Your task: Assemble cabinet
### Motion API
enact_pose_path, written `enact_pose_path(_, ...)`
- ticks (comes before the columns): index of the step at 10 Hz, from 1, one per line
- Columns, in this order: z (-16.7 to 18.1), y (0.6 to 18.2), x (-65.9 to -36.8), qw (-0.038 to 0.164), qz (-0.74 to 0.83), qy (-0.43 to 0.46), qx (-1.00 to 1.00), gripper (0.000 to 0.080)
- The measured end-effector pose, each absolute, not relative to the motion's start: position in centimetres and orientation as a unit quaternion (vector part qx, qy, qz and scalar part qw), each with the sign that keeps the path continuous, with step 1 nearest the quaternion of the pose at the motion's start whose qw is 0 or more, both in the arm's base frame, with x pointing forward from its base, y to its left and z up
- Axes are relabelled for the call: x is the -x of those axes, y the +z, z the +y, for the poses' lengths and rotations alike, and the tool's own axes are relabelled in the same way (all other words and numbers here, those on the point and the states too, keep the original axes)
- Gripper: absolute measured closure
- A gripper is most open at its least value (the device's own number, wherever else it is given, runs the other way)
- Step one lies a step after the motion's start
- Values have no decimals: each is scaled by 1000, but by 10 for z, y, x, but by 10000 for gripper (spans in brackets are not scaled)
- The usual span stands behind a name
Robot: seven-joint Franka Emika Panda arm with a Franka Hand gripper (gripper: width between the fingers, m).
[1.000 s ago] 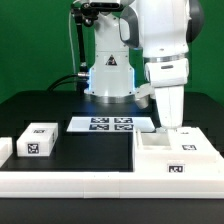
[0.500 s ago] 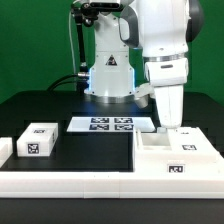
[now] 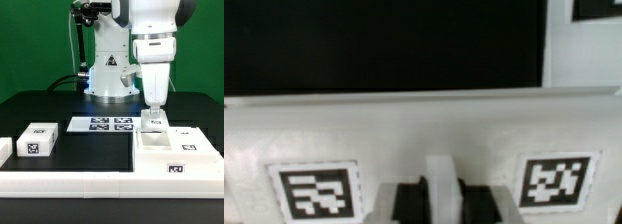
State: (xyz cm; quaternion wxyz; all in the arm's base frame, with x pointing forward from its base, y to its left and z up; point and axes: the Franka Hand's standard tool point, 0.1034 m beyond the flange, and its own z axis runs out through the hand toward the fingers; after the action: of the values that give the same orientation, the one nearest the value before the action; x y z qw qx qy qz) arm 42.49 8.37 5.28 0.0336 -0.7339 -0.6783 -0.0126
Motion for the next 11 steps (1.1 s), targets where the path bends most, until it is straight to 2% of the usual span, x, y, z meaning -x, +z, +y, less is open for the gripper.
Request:
enact_pose_path(9, 73, 53, -427, 33, -688, -14, 725, 738)
enact_pose_path(11, 52, 48, -430, 47, -699, -32, 713, 737)
